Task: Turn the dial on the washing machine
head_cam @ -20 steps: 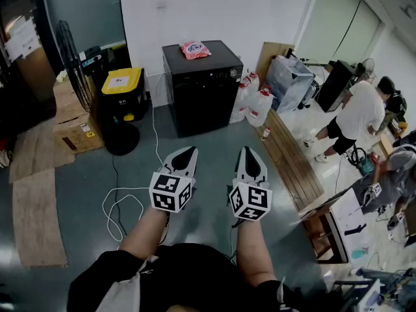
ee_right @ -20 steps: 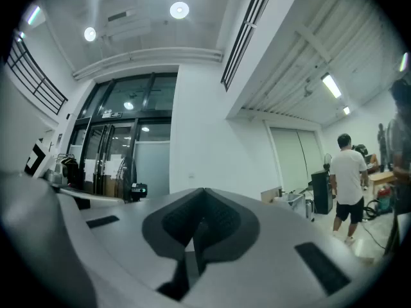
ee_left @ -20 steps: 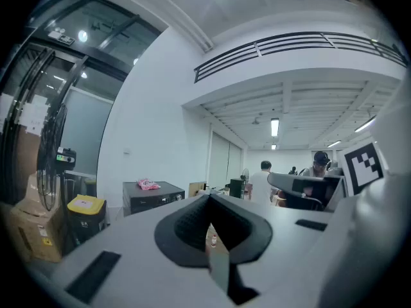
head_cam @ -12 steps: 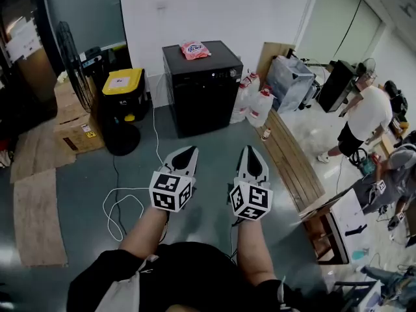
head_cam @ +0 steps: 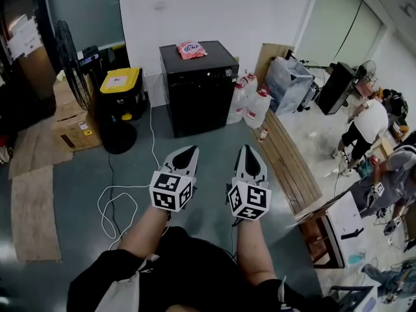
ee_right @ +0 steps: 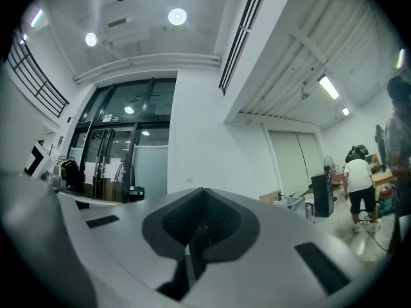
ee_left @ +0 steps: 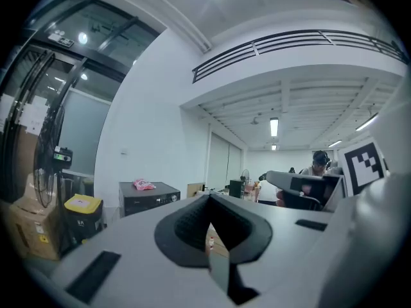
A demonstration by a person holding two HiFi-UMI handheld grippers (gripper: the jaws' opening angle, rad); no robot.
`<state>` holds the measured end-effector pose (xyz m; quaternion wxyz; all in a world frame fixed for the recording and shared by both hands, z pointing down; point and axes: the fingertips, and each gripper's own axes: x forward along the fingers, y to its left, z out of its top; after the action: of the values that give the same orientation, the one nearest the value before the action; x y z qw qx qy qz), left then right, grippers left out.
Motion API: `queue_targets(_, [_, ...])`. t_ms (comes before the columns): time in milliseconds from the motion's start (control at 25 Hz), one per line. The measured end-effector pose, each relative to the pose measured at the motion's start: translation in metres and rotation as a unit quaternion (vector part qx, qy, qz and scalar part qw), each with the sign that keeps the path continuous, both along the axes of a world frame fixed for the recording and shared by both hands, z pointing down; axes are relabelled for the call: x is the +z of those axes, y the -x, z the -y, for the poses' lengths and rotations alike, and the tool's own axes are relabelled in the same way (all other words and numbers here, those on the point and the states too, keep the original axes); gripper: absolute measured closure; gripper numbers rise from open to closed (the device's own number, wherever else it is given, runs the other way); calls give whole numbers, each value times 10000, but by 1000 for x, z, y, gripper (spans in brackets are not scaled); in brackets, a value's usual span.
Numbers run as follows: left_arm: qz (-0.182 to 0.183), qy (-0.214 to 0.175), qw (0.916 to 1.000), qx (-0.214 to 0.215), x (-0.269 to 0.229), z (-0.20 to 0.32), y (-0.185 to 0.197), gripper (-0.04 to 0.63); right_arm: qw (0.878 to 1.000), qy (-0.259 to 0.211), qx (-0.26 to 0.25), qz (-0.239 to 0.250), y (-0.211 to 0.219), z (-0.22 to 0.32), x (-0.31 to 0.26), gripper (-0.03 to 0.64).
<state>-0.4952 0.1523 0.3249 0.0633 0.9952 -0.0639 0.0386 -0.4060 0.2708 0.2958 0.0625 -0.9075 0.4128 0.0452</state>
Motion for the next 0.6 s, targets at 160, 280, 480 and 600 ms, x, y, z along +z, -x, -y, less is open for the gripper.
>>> queue_targets(160, [13,-65,10000,46,1,-14,-12,589,10000,-37,-27,19,-8,-11,2,614])
queue_targets(280, [-62,-102,9999,82,-3,-18,-26,589,10000,-50,-12,-63,-17,-15,0,614])
queue_targets(480, [-181,-192,9994,205,-4,-19,-54,589,9999,-95,-69,-49,-41,-13,2,614])
queue_targets(600, [-245,-232,9991,243,-4,-13,-79,589,9999,-32,-78,-101,-60,-9,5,614])
